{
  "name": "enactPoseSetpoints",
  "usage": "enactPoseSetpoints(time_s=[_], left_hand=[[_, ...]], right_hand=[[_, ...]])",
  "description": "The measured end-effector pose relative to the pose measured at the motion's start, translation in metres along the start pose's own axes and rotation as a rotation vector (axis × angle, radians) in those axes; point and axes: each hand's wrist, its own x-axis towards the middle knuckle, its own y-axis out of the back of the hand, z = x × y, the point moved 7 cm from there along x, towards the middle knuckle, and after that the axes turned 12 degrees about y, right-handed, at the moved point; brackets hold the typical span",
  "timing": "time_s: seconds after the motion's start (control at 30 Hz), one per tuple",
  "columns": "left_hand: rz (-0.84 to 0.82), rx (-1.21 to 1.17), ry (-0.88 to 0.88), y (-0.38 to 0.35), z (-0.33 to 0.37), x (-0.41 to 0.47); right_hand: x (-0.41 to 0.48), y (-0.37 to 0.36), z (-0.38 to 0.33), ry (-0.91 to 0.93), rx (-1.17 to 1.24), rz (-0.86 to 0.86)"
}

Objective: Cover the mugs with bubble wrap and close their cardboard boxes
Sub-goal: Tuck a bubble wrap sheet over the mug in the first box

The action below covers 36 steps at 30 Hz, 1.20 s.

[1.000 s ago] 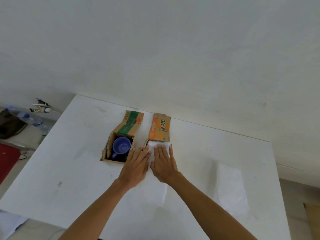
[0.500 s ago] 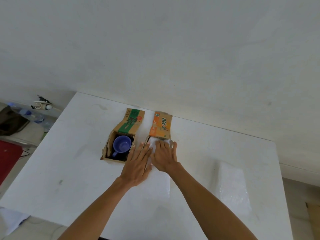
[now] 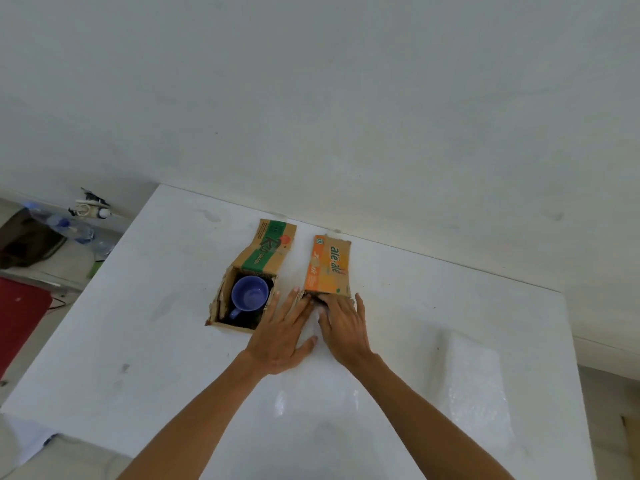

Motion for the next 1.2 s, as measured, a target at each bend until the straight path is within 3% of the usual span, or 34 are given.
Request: enactPoseSetpoints(time_s=[0.1,0.27,0.37,0.43,0.53,0.63,0.7,0.8,1.03,1.2], left_hand=[[-0.021,-0.007,0.032,-0.001,0.002,-0.001],[0.142,-0.090,0.023,0.014,0.016,-0.018],[0.053,-0.144,-0.008,0.001,0.018,-0.037],[-0.017,-0.089,-0.019,-0.007,0.014,-0.043],[-0.056,-0.059,-0.002,-0.006,0.012,-0.040],[-0.064,-0.057,0.012,-0.003,0.016,-0.040],[-0.060,-0.056,0.025,-0.002,0.016,-0.041],[-0.062,-0.113,0.046,0.006,0.019,-0.041],[0.048,-0.405,0.066,0.050,0.025,-0.037],[0.225,-0.344,0.068,0.066,0.016,-0.027]], right_hand=[[-0.021,0.004,-0.001,0.058,0.018,-0.071],[-0.038,-0.010,0.000,0.128,-0.247,-0.277],[-0.035,-0.012,0.001,0.113,-0.140,-0.290],[-0.041,-0.005,0.004,-0.006,0.059,-0.210],[-0.068,0.016,0.015,-0.365,0.333,0.003],[-0.093,0.011,0.026,-0.675,0.544,-0.135],[-0.098,0.011,0.027,-0.743,0.641,-0.231],[-0.096,0.021,0.028,-0.755,0.717,-0.208],[-0.071,0.050,0.024,-0.755,0.970,0.052],[-0.044,0.059,0.013,-0.520,0.714,0.250]])
